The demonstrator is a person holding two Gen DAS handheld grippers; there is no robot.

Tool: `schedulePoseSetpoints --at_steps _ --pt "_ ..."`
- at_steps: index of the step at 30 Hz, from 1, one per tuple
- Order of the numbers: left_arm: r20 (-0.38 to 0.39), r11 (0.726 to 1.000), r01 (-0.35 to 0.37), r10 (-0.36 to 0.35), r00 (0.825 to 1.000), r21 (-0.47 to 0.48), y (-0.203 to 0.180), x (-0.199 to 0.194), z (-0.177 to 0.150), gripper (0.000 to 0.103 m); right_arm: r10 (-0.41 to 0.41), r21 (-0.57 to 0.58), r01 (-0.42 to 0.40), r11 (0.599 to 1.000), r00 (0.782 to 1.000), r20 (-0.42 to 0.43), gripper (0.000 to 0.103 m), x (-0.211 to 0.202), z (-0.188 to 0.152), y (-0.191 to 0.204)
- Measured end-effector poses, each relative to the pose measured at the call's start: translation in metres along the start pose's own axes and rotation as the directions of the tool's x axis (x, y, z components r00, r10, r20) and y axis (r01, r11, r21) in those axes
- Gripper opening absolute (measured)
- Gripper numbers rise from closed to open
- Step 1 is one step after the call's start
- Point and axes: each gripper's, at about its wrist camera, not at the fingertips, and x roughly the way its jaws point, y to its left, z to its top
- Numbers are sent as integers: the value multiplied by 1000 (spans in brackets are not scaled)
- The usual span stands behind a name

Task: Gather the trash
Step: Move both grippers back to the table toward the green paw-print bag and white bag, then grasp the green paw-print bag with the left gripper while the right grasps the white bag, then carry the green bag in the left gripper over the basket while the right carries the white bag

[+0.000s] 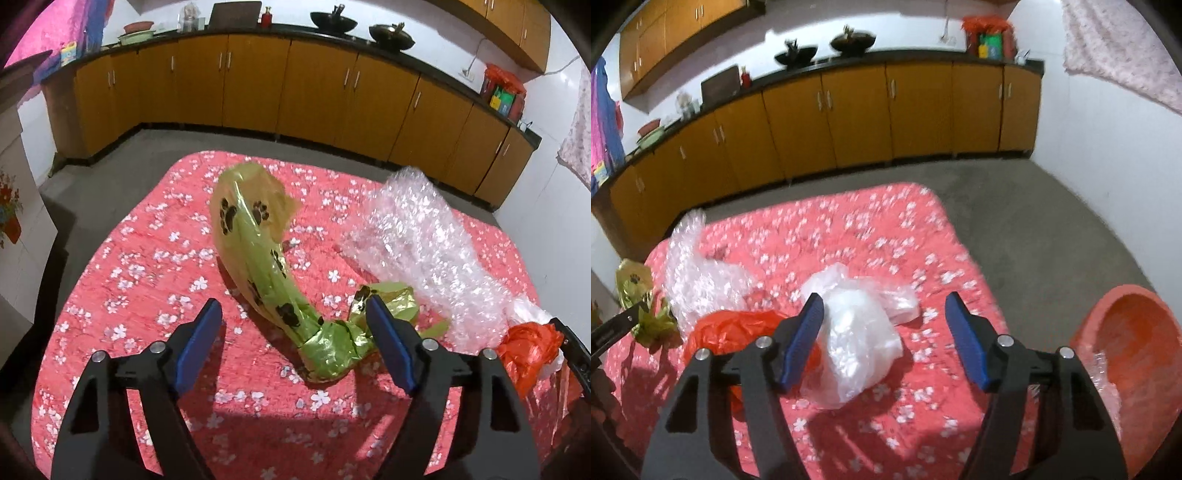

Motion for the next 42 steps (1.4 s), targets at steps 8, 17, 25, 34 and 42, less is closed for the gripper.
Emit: schedulePoseSetpoints --at_steps 8,17,25,34,42 --pt "-28 1000 26 -26 999 15 -3 5 -3 65 56 -69 -61 996 996 -64 59 10 -9 17" --pt "-33 997 53 -52 998 54 -11 5 1 41 58 -89 -63 994 997 -59 46 6 -13 22" --pt "-29 993 100 -98 995 66 0 -9 -11 28 61 -70 -64 995 997 -55 43 -8 -21 13" --pt "-3 983 152 -153 988 106 11 -53 -26 18 55 -57 -56 997 998 -20 42 -50 -39 -5" --pt "43 961 219 -229 972 172 -11 -106 -35 15 61 -5 -61 998 997 36 40 -101 -49 -27"
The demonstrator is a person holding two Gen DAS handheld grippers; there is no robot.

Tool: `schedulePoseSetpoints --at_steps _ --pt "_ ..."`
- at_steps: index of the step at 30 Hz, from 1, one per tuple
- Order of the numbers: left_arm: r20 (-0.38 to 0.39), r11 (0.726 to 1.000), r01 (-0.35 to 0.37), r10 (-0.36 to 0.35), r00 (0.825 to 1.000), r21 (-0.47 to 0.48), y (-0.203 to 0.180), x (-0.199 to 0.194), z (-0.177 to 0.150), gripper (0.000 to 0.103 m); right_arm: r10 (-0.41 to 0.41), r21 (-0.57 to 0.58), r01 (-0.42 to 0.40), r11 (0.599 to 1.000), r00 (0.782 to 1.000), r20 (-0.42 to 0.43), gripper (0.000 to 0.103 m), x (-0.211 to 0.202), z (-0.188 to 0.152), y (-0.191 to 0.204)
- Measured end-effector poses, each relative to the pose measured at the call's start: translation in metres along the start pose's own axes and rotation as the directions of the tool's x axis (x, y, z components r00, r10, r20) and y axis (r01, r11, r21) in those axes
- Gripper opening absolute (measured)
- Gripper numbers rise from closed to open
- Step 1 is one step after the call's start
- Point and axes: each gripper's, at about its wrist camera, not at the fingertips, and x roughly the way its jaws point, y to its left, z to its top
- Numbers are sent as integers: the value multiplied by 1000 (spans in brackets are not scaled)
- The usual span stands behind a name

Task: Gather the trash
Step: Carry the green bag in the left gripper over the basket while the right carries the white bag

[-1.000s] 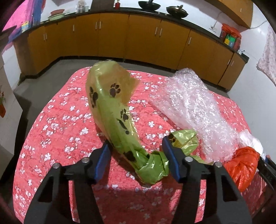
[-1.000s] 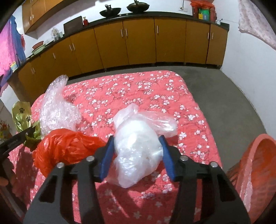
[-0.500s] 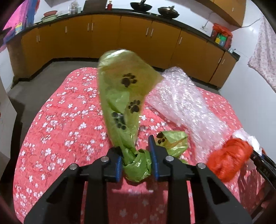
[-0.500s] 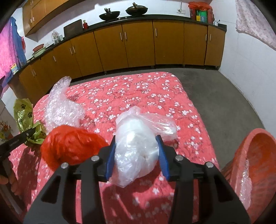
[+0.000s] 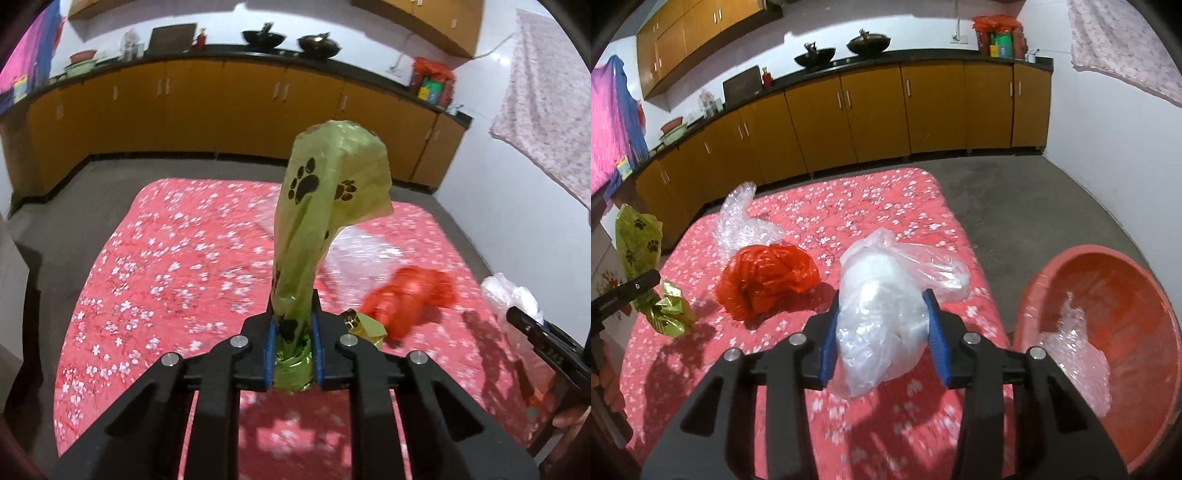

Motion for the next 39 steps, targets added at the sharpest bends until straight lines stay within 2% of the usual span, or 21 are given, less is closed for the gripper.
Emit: schedulePoseSetpoints --at_steps 5,11,22,32,39 --pt "30 997 57 -59 998 49 -33 -21 7 15 4 17 -5 1000 999 47 40 -36 -2 -10" --pt "47 983 150 -156 987 106 -80 -34 14 15 -17 42 13 999 994 111 40 -81 -2 -31" --pt "19 935 295 -305 952 198 -164 -26 5 15 -144 124 122 985 972 187 40 -147 -12 -86" --pt "-56 884 404 -402 914 236 -237 -7 -11 15 -248 207 207 956 948 199 40 -175 -30 -138" --pt "-111 854 446 -433 895 266 -274 12 -21 15 -291 255 241 937 939 182 39 -169 -35 -167"
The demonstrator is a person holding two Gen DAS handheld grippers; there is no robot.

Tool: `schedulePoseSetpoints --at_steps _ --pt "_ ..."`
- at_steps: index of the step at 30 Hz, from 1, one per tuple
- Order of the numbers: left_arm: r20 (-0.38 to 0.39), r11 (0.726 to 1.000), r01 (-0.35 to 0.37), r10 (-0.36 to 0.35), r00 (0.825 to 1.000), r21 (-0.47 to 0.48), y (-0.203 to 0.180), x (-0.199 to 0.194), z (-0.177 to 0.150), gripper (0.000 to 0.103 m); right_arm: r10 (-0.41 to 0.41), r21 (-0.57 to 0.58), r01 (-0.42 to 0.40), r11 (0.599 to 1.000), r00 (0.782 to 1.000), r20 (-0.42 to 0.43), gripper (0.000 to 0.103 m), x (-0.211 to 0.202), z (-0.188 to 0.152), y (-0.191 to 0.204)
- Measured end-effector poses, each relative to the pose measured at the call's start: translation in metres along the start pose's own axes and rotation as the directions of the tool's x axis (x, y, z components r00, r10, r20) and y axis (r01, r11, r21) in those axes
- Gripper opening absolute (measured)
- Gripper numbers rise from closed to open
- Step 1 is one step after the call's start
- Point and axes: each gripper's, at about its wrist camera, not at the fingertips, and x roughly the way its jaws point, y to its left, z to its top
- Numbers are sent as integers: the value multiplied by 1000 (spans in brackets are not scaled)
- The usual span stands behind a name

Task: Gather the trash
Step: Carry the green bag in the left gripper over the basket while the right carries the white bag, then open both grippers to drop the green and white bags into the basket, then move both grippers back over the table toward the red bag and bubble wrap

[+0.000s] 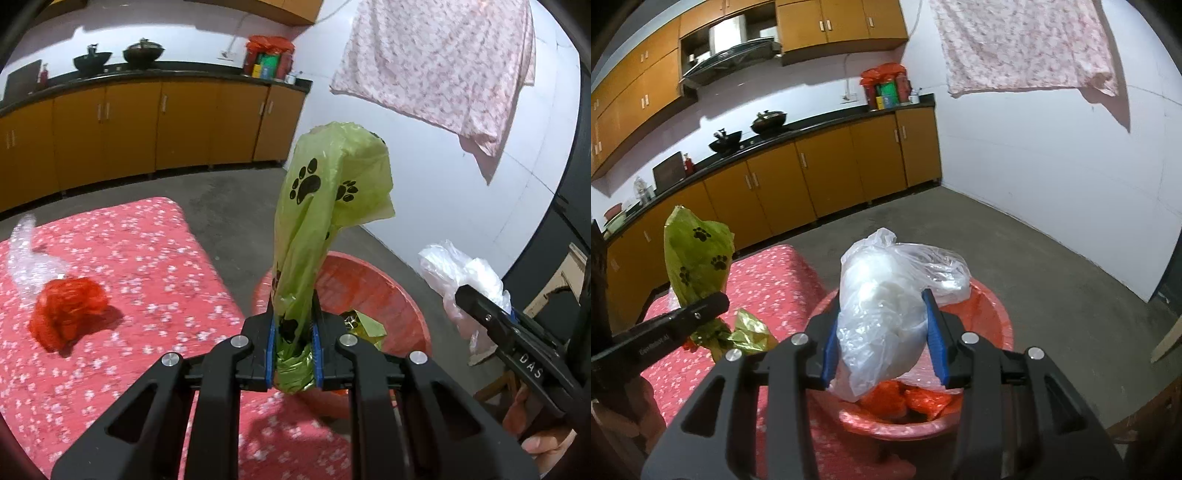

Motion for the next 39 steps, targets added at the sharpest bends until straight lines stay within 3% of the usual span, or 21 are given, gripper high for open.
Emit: schedulePoseSetpoints --at_steps 12,23,24,26,28,31,35,39 --pt "-66 998 45 -43 997 31 -23 47 1 15 -36 46 37 998 999 -21 39 28 -6 -24" --pt "-111 997 74 -71 991 25 -34 74 -1 16 -21 73 22 997 1000 -16 42 47 -2 -30" --pt "-117 997 77 -74 990 22 -34 75 -1 19 -20 77 21 997 1000 -14 44 49 -2 -30" --pt "-123 997 77 -75 990 12 -32 77 -2 43 -18 83 19 996 1000 -12 46 50 -3 -30" --pt "-116 997 71 -70 991 4 -29 77 -2 56 -15 90 16 996 1000 -10 52 51 -3 -30" --pt "-118 999 51 -52 992 -11 -20 75 -5 62 -28 91 28 995 1000 -3 64 50 -5 -30" --pt "-78 999 -15 13 997 -37 0 59 -9 81 -87 131 81 988 995 41 93 41 -10 -36" --pt "-17 995 -98 98 995 -32 17 35 -12 94 -143 152 134 979 988 56 98 39 -12 -40"
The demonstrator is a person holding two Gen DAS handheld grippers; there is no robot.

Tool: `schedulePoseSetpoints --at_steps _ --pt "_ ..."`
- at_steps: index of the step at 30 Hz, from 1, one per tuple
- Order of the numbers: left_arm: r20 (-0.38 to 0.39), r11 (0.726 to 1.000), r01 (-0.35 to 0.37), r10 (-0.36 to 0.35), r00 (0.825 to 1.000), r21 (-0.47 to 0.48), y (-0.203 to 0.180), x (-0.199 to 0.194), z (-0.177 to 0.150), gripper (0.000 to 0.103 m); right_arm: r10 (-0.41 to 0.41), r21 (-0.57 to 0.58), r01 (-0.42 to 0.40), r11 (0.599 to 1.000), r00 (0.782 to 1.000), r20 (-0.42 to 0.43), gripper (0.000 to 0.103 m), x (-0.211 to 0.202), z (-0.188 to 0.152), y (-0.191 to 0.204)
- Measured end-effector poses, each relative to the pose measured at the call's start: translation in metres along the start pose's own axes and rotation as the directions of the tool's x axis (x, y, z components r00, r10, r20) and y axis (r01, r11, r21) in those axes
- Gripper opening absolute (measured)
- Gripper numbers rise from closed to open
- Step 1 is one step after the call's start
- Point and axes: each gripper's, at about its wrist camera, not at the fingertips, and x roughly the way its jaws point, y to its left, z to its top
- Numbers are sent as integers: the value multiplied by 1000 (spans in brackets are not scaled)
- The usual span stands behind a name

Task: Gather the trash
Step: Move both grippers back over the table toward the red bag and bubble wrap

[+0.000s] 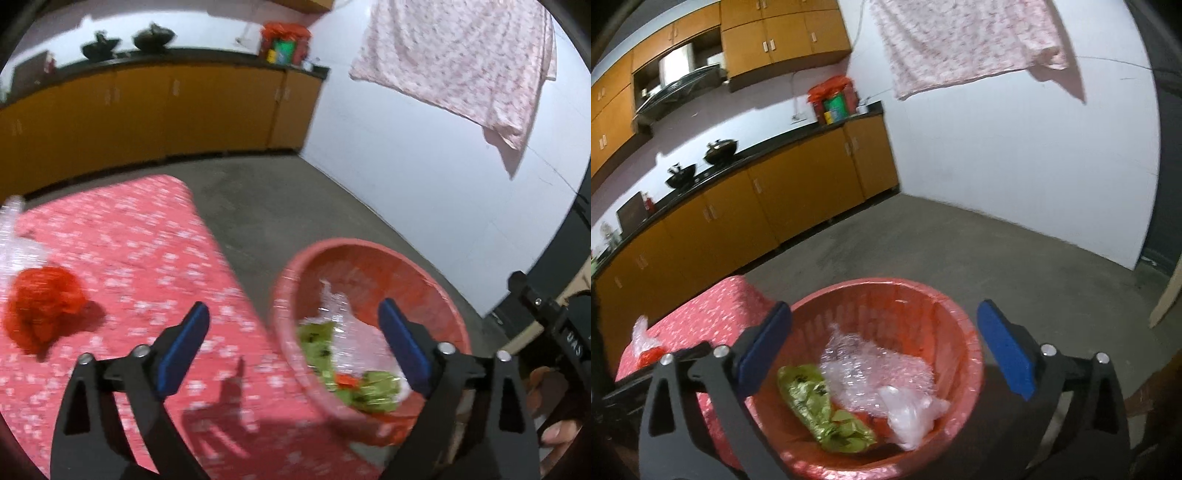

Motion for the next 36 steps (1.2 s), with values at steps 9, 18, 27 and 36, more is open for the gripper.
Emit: schedulePoseSetpoints --at_steps 9,18,27,36 --pt "58 986 -161 163 985 -37 61 -51 -17 100 39 -39 -40 998 999 -31 98 4 -8 24" --pt "69 907 -409 417 906 -103 154 -113 -53 101 233 -134 -252 958 962 -142 98 10 -30 134" --pt "24 812 -539 558 830 -223 238 -157 -82 101 355 -244 -429 870 887 -294 98 14 -82 273" --pt "11 764 -567 598 801 -307 282 -171 -88 101 324 -224 -417 881 876 -357 98 39 -115 364"
